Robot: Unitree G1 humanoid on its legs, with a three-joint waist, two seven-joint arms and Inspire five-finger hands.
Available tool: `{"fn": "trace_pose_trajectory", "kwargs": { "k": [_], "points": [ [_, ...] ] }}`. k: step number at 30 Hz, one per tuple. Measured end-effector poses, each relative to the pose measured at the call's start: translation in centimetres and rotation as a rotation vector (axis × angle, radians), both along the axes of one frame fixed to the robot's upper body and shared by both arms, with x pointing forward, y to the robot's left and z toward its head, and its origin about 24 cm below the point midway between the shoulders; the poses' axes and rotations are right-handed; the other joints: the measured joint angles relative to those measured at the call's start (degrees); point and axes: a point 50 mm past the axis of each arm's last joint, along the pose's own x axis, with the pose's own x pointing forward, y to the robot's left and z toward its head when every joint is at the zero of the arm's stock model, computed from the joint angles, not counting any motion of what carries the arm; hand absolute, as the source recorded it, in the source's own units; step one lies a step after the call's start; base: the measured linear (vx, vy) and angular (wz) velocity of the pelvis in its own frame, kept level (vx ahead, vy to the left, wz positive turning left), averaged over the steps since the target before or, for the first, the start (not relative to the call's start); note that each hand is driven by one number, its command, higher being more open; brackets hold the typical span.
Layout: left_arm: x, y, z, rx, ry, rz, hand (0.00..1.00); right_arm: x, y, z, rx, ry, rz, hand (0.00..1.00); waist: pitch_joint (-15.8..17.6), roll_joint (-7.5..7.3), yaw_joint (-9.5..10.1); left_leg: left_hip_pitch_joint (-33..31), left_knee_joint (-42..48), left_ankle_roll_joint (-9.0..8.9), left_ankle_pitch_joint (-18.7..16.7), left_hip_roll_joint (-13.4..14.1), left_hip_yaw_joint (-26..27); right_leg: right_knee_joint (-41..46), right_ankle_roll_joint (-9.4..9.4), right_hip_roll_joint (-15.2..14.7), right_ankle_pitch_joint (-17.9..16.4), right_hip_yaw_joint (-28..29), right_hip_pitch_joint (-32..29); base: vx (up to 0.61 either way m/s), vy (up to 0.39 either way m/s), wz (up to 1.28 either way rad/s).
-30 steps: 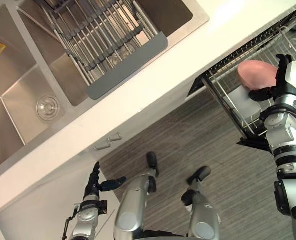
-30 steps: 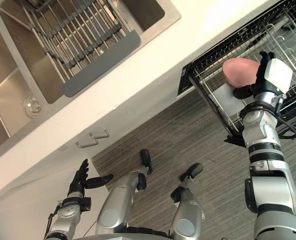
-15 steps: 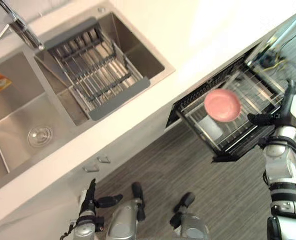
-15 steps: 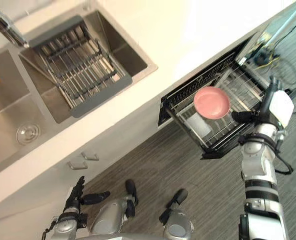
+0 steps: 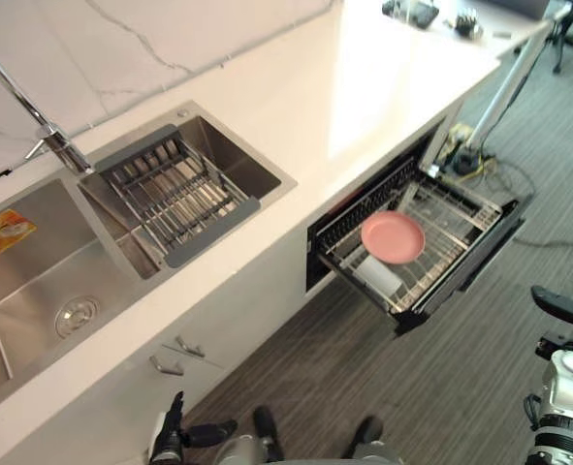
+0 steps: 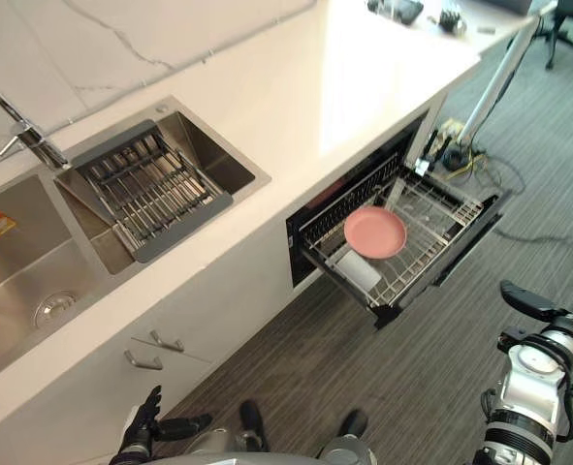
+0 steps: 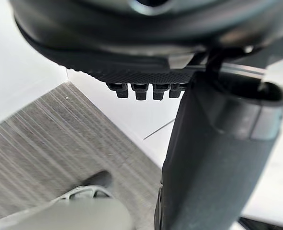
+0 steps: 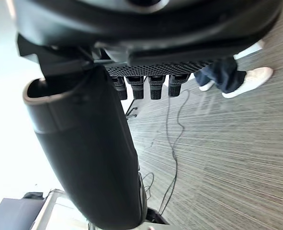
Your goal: Walk over to the sink, pick up the cup, carry it to the dishwasher, place the cup inside the dishwasher, then close the dishwasher door
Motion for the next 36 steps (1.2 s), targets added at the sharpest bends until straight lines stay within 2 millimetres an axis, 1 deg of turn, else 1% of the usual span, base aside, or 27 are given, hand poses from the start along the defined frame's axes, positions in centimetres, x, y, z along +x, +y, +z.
{"fn": "trace_pose_trajectory", "kwargs": {
  "k": [1, 2, 3, 4, 6, 9, 11, 13, 14, 16, 17, 18, 20, 21, 24, 25, 28, 30, 31, 33, 34, 35, 36],
  "points": [
    [0.5, -0.7, 0.2, -0.018, -0.019, -0.020, 1.00, 0.5, 0.0, 0.7, 0.016, -0.053, -0.020, 0.00, 2.3, 2.13, -0.32, -0.1, -1.2, 0.13, 1.1, -0.3, 0.0, -0.2, -0.25, 0.0, 0.5, 0.2, -0.7, -0.09, 0.037, 0.02],
    [0.5, -0.9, 0.2, -0.025, -0.022, -0.025, 1.00, 0.7, 0.0, 0.8, 0.020, -0.065, -0.023, 0.00, 3.2, 2.71, -0.30, -0.2, -1.5, 0.19, 1.4, -0.4, 0.0, -0.3, -0.27, 0.0, 0.7, 0.3, -1.0, -0.07, 0.030, 0.00],
    [0.6, -1.3, 0.1, -0.033, -0.024, -0.037, 1.00, 1.1, 0.1, 1.1, 0.021, -0.082, -0.021, 0.00, 4.5, 4.21, -0.15, -0.7, -1.6, 0.36, 1.7, -0.4, 0.1, -0.4, -0.34, 0.0, 1.3, 0.4, -1.6, -0.04, 0.015, -0.04],
    [0.6, -1.5, 0.1, -0.036, -0.023, -0.046, 1.00, 1.4, 0.2, 1.4, 0.021, -0.096, -0.019, 0.00, 5.1, 5.32, 0.07, -1.5, -1.6, 0.49, 1.8, -0.4, 0.4, -0.5, -0.44, 0.0, 1.6, 0.6, -2.5, -0.02, 0.011, -0.09],
    [0.8, -1.9, 0.3, -0.047, -0.051, -0.038, 1.00, 2.2, 0.4, 2.1, 0.030, -0.134, -0.013, 0.00, 6.1, 7.02, 0.80, -2.9, -1.6, 1.16, 2.4, -0.5, 1.0, -0.9, -0.71, 0.1, 2.2, 1.2, -4.3, 0.01, -0.002, -0.13],
    [1.1, -2.0, 0.5, -0.053, -0.087, -0.022, 1.00, 3.6, 0.9, 3.1, 0.035, -0.166, 0.022, 0.00, 8.0, 8.00, 0.87, -3.0, -1.6, 1.18, 2.5, -0.6, 1.2, -0.9, -0.63, 0.0, 2.4, 1.9, -4.7, 0.04, -0.007, -0.11],
    [1.5, -2.1, 0.7, -0.063, -0.110, -0.018, 1.00, 4.5, 0.8, 4.8, 0.002, -0.187, 0.049, 0.00, 10.0, 8.31, 0.91, -3.0, -1.5, 1.19, 2.5, -0.8, 1.2, -0.9, -0.52, -0.3, 2.4, 2.0, -4.8, 0.04, -0.009, -0.03],
    [2.5, -2.5, 1.1, -0.082, -0.144, -0.013, 1.00, 5.4, 0.3, 7.6, -0.065, -0.214, 0.086, 0.00, 11.9, 9.38, 1.07, -3.7, -1.5, 1.30, 2.5, -1.1, 0.8, -0.9, -0.38, -0.6, 2.5, 1.6, -5.2, 0.02, 0.000, 0.10],
    [2.6, -2.6, 1.2, -0.089, -0.146, -0.011, 1.00, 5.6, 0.1, 8.0, -0.076, -0.216, 0.094, 0.00, 12.1, 9.66, 1.11, -4.0, -1.5, 1.36, 2.6, -1.2, 0.7, -0.9, -0.36, -0.7, 2.5, 1.5, -5.4, 0.02, 0.009, 0.13],
    [2.7, -2.9, 1.2, -0.111, -0.152, 0.002, 1.00, 6.7, 0.0, 9.6, -0.115, -0.204, 0.151, 0.00, 12.4, 10.71, 2.14, -4.5, -1.2, 1.50, 2.7, -1.6, -0.4, -0.9, -0.25, -1.0, 2.5, 0.9, -5.6, 0.02, 0.008, 0.11],
    [2.7, -3.0, 1.2, -0.113, -0.152, 0.001, 1.00, 6.9, 0.0, 9.8, -0.123, -0.189, 0.155, 0.00, 12.5, 11.04, 2.31, -4.7, -1.2, 1.50, 2.7, -1.6, -1.1, -0.8, -0.20, -1.0, 2.5, 0.6, -5.5, 0.02, 0.001, 0.22],
    [2.7, -3.3, 1.2, -0.118, -0.153, -0.008, 1.00, 6.8, -0.6, 9.8, -0.127, -0.166, 0.144, 0.00, 12.7, 11.73, 2.51, -4.9, -1.1, 1.56, 2.8, -1.8, -2.1, -0.8, -0.07, -1.1, 2.4, -0.3, -5.1, 0.01, 0.012, 0.32],
    [2.6, -3.5, 1.1, -0.131, -0.152, 0.001, 1.00, 7.0, -0.8, 9.6, -0.122, -0.144, 0.150, 0.00, 12.5, 11.99, 2.53, -5.1, -1.1, 1.71, 2.9, -2.0, -3.0, -0.7, 0.15, -1.3, 2.2, -1.3, -4.7, 0.00, 0.018, 0.29],
    [2.5, -3.7, 1.1, -0.137, -0.148, 0.003, 1.00, 7.0, -1.0, 9.7, -0.130, -0.125, 0.154, 0.00, 12.4, 12.04, 2.48, -5.1, -0.8, 1.72, 2.9, -2.1, -4.2, 0.2, 0.45, -1.7, 1.6, -2.0, -4.4, 0.00, 0.016, 0.31],
    [2.5, -4.1, 1.0, -0.145, -0.148, -0.009, 1.00, 7.0, -1.4, 9.3, -0.135, -0.074, 0.145, 0.00, 12.4, 12.13, 2.59, -5.1, 0.2, 1.72, 2.9, -2.4, -7.0, 4.2, 0.80, -3.3, -0.9, -4.1, -3.7, -0.01, 0.025, 0.40],
    [2.5, -4.2, 1.0, -0.153, -0.147, -0.003, 1.00, 7.3, -1.5, 9.1, -0.130, -0.051, 0.142, 0.00, 12.3, 12.26, 2.79, -5.1, 0.6, 1.71, 2.9, -2.5, -8.7, 7.0, 1.04, -4.4, -2.6, -5.3, -3.5, -0.02, 0.031, 0.45],
    [2.2, -4.2, 0.8, -0.159, -0.143, 0.004, 1.00, 7.7, -1.7, 9.3, -0.143, -0.017, 0.138, 0.00, 12.1, 12.49, 3.14, -5.1, 0.7, 1.62, 3.3, -3.2, -11.6, 12.1, 1.22, -6.5, -5.6, -7.4, -3.4, -0.02, 0.037, 0.49],
    [2.0, -4.4, 0.7, -0.165, -0.145, 0.007, 1.00, 8.1, -1.9, 9.7, -0.153, 0.006, 0.137, 0.00, 11.8, 12.96, 3.83, -5.1, 0.7, 1.50, 3.7, -4.0, -14.4, 16.2, 1.39, -8.5, -8.0, -9.6, -2.8, -0.02, 0.027, 0.69],
    [2.0, -4.6, 0.6, -0.169, -0.146, 0.008, 1.00, 8.8, -1.5, 10.1, -0.167, 0.011, 0.162, 0.00, 11.6, 13.21, 4.43, -5.1, 0.6, 1.35, 3.8, -4.5, -16.1, 18.7, 1.54, -9.9, -9.7, -10.9, -2.5, -0.03, 0.001, 0.63],
    [2.0, -4.7, 0.6, -0.179, -0.148, 0.003, 1.00, 9.4, -1.2, 10.6, -0.191, 0.016, 0.190, 0.00, 11.3, 13.53, 5.11, -5.1, 0.6, 1.14, 4.0, -5.0, -17.9, 20.6, 1.61, -10.9, -10.8, -12.4, -1.9, -0.02, -0.024, 0.53],
    [1.9, -4.8, 0.6, -0.190, -0.149, -0.006, 1.00, 10.2, -0.7, 11.3, -0.237, 0.028, 0.206, 0.00, 11.0, 13.95, 5.76, -5.5, 0.6, 0.94, 4.4, -5.4, -19.5, 22.2, 1.59, -11.6, -11.8, -13.6, -1.5, -0.01, -0.032, 0.44],
    [1.9, -4.9, 0.6, -0.194, -0.149, -0.009, 1.00, 10.2, -0.7, 11.6, -0.250, 0.032, 0.204, 0.00, 10.9, 14.12, 5.86, -5.6, 0.6, 0.92, 4.5, -5.4, -19.9, 22.5, 1.67, -11.7, -11.9, -13.9, -1.4, 0.00, -0.059, 0.54],
    [2.0, -5.0, 0.6, -0.205, -0.152, -0.017, 1.00, 10.5, -0.7, 12.6, -0.293, 0.052, 0.203, 0.00, 10.5, 14.53, 6.46, -5.9, 0.4, 0.87, 4.9, -5.6, -20.9, 23.6, 2.08, -12.1, -12.5, -15.1, -1.1, 0.03, -0.074, 0.40]
  ]
}}
